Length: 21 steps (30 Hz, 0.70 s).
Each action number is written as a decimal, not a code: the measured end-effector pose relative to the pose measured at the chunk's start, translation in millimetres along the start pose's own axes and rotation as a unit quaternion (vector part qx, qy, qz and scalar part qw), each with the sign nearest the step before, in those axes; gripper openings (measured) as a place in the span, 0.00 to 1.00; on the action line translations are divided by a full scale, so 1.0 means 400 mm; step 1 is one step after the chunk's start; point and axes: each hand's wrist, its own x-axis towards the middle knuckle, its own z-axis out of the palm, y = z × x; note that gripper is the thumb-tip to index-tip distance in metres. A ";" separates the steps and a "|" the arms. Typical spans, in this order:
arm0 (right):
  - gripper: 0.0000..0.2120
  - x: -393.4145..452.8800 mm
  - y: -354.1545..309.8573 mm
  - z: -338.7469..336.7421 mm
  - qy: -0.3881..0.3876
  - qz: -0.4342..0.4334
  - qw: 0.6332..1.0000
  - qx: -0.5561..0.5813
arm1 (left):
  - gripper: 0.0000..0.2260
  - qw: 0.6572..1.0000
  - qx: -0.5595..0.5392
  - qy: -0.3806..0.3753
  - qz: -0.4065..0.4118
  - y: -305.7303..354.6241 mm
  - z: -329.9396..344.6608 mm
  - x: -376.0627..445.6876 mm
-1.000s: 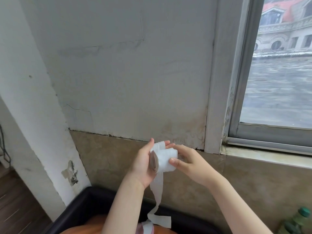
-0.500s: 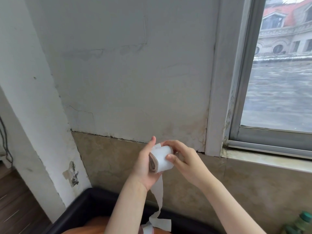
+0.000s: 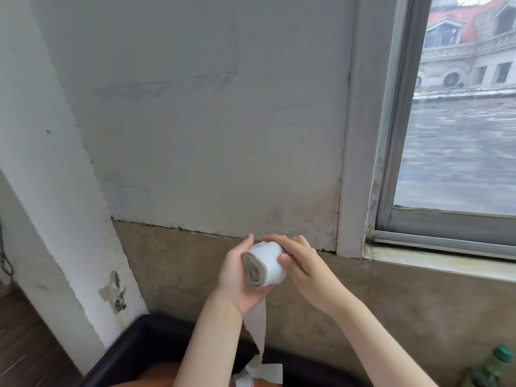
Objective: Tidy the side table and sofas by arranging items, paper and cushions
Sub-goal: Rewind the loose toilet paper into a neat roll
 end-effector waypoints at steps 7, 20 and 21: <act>0.20 0.006 0.018 0.011 0.112 -0.109 0.972 -0.177 | 0.14 0.999 -0.022 -0.011 0.029 -0.023 -0.003 0.015; 0.21 -0.009 0.026 -0.025 -0.014 -0.102 0.979 -0.176 | 0.30 0.997 -0.025 -0.049 -0.045 -0.025 -0.020 0.023; 0.20 -0.011 0.023 -0.028 -0.041 -0.099 0.979 -0.175 | 0.30 0.998 -0.008 -0.047 -0.049 -0.019 -0.025 0.028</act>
